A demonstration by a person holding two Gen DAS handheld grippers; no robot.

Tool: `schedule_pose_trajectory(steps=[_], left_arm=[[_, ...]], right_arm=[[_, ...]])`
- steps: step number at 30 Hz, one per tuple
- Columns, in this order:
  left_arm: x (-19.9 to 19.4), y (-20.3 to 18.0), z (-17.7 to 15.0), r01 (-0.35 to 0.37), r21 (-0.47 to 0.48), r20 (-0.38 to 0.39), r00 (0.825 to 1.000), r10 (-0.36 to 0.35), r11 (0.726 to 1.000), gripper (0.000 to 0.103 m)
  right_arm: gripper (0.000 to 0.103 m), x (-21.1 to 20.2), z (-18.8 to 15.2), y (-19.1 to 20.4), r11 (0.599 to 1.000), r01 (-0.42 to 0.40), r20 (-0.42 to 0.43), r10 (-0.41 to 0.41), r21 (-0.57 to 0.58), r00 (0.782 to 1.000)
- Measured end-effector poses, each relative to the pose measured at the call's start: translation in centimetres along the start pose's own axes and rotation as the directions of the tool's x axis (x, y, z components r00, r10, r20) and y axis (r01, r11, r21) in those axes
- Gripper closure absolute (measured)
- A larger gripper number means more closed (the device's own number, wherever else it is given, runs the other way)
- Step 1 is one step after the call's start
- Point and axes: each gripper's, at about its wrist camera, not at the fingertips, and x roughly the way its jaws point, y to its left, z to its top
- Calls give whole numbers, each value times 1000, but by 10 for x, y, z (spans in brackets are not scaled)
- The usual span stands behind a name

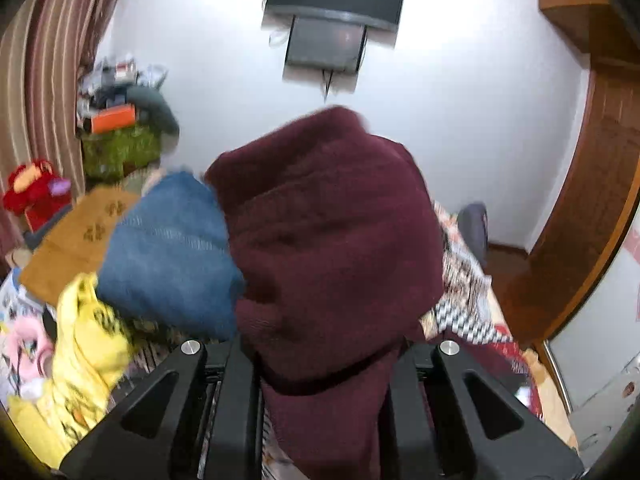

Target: Fold large clothes

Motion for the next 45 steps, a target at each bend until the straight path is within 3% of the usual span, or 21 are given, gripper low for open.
schedule_pose_trajectory(steps=[3,6,8,10,12,14,17,18,21,25,28,30,34,36,39,42,44,45], left_arm=[[8,-6,-15,-7,10,-38,999,7,1000,92],[11,-23,-21,-6,38,-30,1000,7,999,92],[5,-32,-28,6,49,-34,999,-5,999,92],[6,-43,-25,19,56,-46,999,-17,998,92],[5,-55,-23,36,67,-54,998,-33,997,92],[8,-71,-22,52,94,-57,997,-47,994,92],[11,-91,-20,73,124,-57,996,-66,990,92],[12,-99,-19,83,127,-56,996,-76,988,92],[19,-131,-12,116,148,-62,992,-108,982,92],[30,-174,-6,155,190,-81,987,-142,969,92],[37,-207,-20,187,262,-114,980,-162,947,91],[43,-217,-37,221,283,-177,968,-176,933,91],[58,-231,-90,322,314,-375,906,-195,893,85],[59,-235,-117,373,358,-444,874,-196,856,81],[55,-237,-145,388,440,-475,866,-157,810,74],[46,-237,-157,386,471,-482,866,-135,793,64],[40,-235,-159,404,450,-513,847,-140,796,51],[38,-236,-159,420,429,-540,829,-146,799,43]], right_arm=[[32,24,-4,2,999,39,-53,-41,-36,998],[34,11,-6,-2,998,-15,-56,12,-68,998],[35,-13,-10,-16,998,-53,-26,52,-37,998],[35,-40,-17,-37,1000,-25,43,26,-8,999],[35,-66,-26,-65,999,30,102,-33,27,994],[35,-87,-38,-97,987,145,157,-154,67,976],[35,-89,-43,-136,919,384,166,-394,91,904],[34,-81,-47,-151,905,417,127,-425,90,896],[30,-66,-56,-176,924,359,97,-372,130,923],[28,-66,-56,-167,913,394,124,-405,103,906],[28,-70,-57,-167,920,372,133,-386,120,913],[28,-76,-58,-170,932,337,138,-354,130,925],[28,-87,-66,-172,946,300,85,-311,126,947],[28,-96,-73,-177,946,292,80,-305,140,949],[28,-110,-86,-188,946,280,89,-297,160,951],[28,-120,-99,-197,924,336,69,-353,184,933],[28,-130,-109,-204,916,349,66,-368,196,928],[28,-135,-115,-207,912,355,64,-375,206,925]])
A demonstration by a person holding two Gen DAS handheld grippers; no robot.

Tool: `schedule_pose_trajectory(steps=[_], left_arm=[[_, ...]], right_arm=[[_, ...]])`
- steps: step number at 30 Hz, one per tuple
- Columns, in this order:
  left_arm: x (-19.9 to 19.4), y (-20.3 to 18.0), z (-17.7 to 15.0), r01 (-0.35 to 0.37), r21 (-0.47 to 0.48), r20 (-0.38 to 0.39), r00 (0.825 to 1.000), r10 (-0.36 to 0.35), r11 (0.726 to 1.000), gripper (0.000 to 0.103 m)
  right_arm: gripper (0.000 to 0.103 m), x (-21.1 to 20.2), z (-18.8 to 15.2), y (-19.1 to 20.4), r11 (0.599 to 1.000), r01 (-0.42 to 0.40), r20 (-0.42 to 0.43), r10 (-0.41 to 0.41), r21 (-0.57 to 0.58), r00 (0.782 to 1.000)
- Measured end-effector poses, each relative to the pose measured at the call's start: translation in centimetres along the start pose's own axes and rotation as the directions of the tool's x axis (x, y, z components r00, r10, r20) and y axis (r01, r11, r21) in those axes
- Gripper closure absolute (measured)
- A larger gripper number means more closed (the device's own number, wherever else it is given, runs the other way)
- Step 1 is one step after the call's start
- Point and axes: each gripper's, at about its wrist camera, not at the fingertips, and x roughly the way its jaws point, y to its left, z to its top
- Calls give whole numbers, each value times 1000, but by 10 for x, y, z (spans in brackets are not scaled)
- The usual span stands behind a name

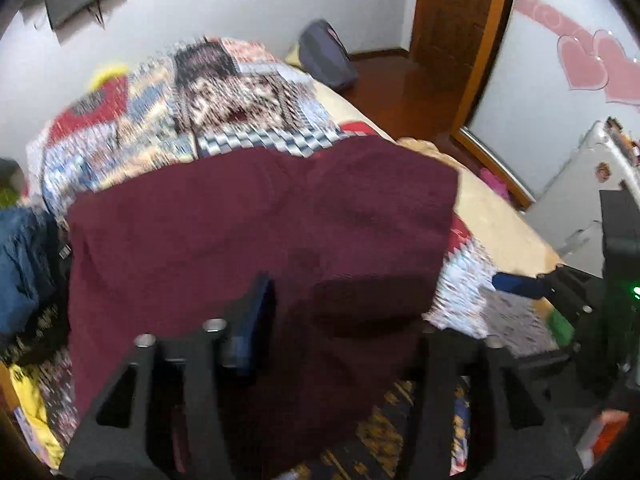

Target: Fold large clothes

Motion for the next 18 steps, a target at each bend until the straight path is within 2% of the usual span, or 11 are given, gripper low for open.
schedule_pose_trajectory(steps=[2,5,9,11,12,15,16,18], left_arm=[[-8,-4,-2,25,-15,-23,999,-25,1000,40],[-26,-10,-7,12,5,-12,1000,-12,1000,40],[-63,-3,-15,131,-30,33,991,-130,991,38],[-82,9,-19,134,-58,70,989,-130,989,33],[-88,15,-20,117,-68,91,990,-110,991,31],[-110,43,-31,-41,-86,174,983,56,995,29],[-115,51,-36,-103,-88,186,975,118,991,28],[-116,68,-41,-178,-114,175,965,196,977,24]], right_arm=[[28,-7,-5,-9,1000,7,4,-7,19,1000],[28,-23,-7,-21,998,2,18,-4,64,1000],[28,-47,-7,-25,995,-39,79,32,88,996],[28,-53,-4,-21,997,-30,105,22,75,994],[28,-51,-2,-20,997,-25,106,17,70,994],[28,-57,1,-11,998,-30,125,23,50,992],[28,-59,3,-7,998,-39,132,33,41,991],[28,-67,10,4,998,-52,153,49,16,987]])
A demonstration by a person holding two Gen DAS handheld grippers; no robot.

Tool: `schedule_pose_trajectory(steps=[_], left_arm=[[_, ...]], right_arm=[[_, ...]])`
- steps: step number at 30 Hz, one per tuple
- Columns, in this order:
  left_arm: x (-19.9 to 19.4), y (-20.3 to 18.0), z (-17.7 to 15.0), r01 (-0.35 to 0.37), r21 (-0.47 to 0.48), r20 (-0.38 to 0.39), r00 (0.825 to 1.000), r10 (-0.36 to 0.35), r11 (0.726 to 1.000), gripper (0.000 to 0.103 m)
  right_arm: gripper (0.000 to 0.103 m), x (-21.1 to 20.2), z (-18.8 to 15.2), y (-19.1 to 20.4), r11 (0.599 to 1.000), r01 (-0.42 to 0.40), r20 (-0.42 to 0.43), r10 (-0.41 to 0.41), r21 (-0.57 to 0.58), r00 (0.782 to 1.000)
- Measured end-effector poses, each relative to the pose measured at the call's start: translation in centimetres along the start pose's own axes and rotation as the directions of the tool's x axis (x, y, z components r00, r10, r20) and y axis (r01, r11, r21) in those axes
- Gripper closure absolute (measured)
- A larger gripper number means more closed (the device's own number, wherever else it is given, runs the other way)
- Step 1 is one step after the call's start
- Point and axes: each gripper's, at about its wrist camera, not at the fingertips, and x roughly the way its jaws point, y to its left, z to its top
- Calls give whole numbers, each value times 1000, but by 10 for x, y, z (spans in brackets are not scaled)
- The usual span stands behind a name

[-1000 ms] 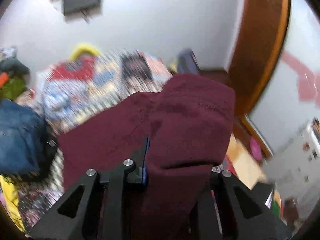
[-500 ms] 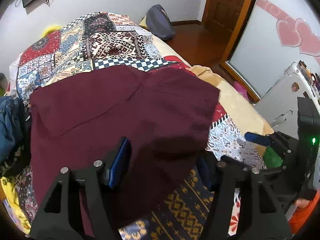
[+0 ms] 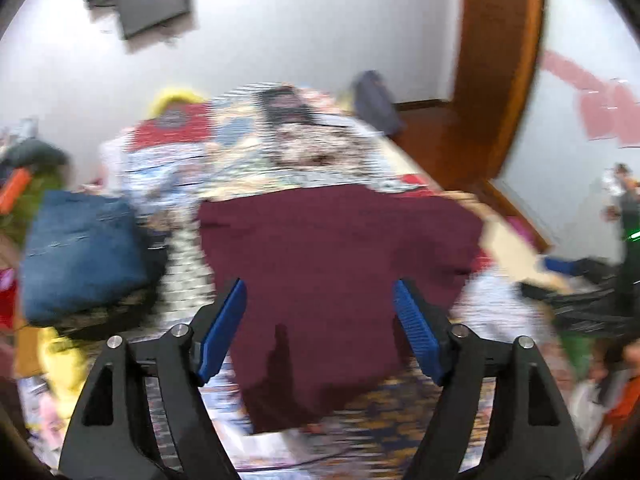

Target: Fold large clothes

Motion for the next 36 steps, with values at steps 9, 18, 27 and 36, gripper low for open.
schedule_pose_trajectory(steps=[9,18,27,36], left_arm=[[56,40,-51,-25,-102,-226,974,1,994,23],[73,9,-89,10,-12,-260,965,-13,1000,23],[60,8,-104,-10,4,-237,971,11,1000,23],[16,26,-99,-43,-8,-147,988,41,999,23]], right_arm=[[28,-13,54,58,992,-51,113,64,-116,992],[25,36,56,95,974,-46,45,57,-222,997],[15,93,12,35,997,-62,-136,55,-50,989],[12,75,-2,30,998,-20,-119,12,-61,993]])
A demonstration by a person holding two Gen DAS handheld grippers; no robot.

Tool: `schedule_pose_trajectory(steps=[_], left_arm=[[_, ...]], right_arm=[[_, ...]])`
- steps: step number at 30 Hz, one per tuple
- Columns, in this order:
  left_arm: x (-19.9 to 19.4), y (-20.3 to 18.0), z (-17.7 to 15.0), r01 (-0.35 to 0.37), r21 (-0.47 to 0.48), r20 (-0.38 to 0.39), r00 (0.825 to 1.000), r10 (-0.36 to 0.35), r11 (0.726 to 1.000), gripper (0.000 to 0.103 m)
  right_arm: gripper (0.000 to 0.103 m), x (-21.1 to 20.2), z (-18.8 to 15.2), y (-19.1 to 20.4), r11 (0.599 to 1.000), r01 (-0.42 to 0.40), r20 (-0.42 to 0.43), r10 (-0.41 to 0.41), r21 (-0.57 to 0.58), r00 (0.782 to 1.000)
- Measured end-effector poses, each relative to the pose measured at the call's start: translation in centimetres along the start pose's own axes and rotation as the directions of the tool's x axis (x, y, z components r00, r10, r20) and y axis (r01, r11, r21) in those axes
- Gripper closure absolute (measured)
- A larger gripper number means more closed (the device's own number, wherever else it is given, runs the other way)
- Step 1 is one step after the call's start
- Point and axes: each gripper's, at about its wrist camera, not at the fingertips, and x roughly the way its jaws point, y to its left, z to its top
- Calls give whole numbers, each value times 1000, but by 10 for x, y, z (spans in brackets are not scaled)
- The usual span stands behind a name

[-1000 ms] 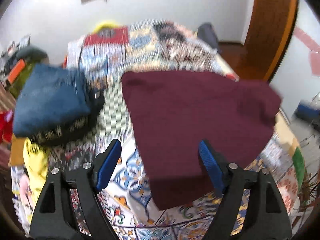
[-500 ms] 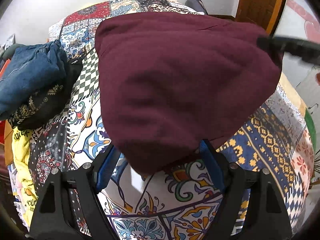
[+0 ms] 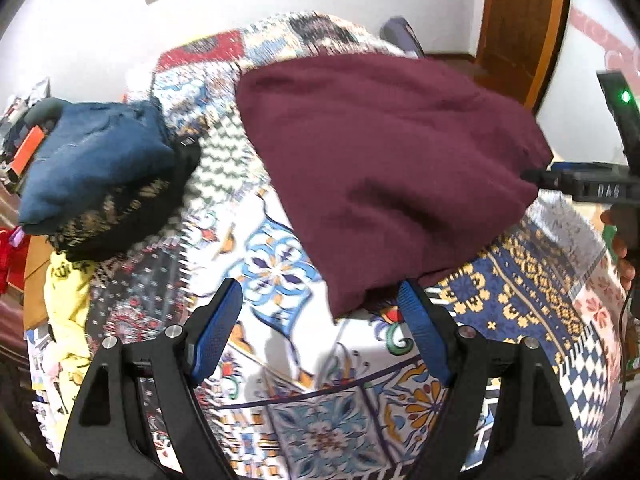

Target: Fold large clothes

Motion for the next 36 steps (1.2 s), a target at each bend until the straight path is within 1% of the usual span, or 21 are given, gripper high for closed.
schedule_pose_trajectory(steps=[3,7,11,13,14,15,18,19,21,23,24,26,27,28,29,30,31,32,34,35,36], left_arm=[[-13,14,10,-14,-31,48,999,15,999,23],[-18,29,30,-44,-55,98,994,50,997,23],[-12,42,52,-69,-73,142,987,79,995,23],[-5,50,63,-59,-87,144,987,72,994,23],[-2,51,69,-48,-99,136,989,61,994,23],[5,55,76,-19,-117,123,992,33,993,23],[25,61,90,50,-163,77,996,-38,985,23],[37,63,94,76,-181,48,996,-68,981,23],[52,63,98,95,-202,14,995,-95,975,23],[73,64,97,136,-231,-27,989,-146,963,23],[82,68,95,180,-264,-33,980,-195,948,22],[94,74,91,248,-323,-35,961,-274,913,20],[99,77,88,277,-351,-35,951,-308,894,15],[108,83,86,312,-392,-37,935,-354,865,10],[114,85,84,331,-418,-40,924,-381,846,8],[124,90,81,366,-464,-46,899,-435,807,7],[131,93,79,394,-502,-51,875,-481,770,7],[138,95,78,415,-529,-53,855,-517,740,7],[150,95,76,443,-561,-57,822,-567,699,5],[153,94,77,449,-566,-59,815,-577,692,5],[155,93,78,452,-568,-64,809,-584,688,5]], right_arm=[[12,-10,7,7,994,74,11,-73,-77,997],[12,-28,17,10,982,121,39,-116,-148,992],[12,-43,35,9,981,113,94,-99,-155,991],[10,-44,46,11,985,103,109,-88,-140,990],[10,-43,52,11,988,87,109,-73,-131,991],[10,-40,57,12,990,68,102,-56,-124,993],[10,-21,73,10,995,-24,47,28,-94,998],[10,-11,77,9,995,-47,19,49,-84,999],[10,13,81,2,995,-83,-45,80,-50,996],[10,32,77,-7,996,-87,-87,86,-13,993],[10,45,74,-13,995,-98,-114,99,12,989],[10,59,68,-26,985,-158,-142,167,73,976],[9,66,64,-34,971,-206,-151,224,123,963],[7,72,62,-42,954,-246,-158,274,173,949],[3,77,61,-49,937,-275,-165,313,215,935],[0,83,59,-55,921,-299,-173,347,251,922],[0,90,58,-59,901,-328,-183,386,282,904],[0,96,57,-61,885,-352,-191,419,305,887],[0,105,58,-60,865,-385,-206,461,322,863],[0,107,60,-59,861,-393,-213,471,323,856],[0,109,62,-57,863,-390,-224,470,321,854]])
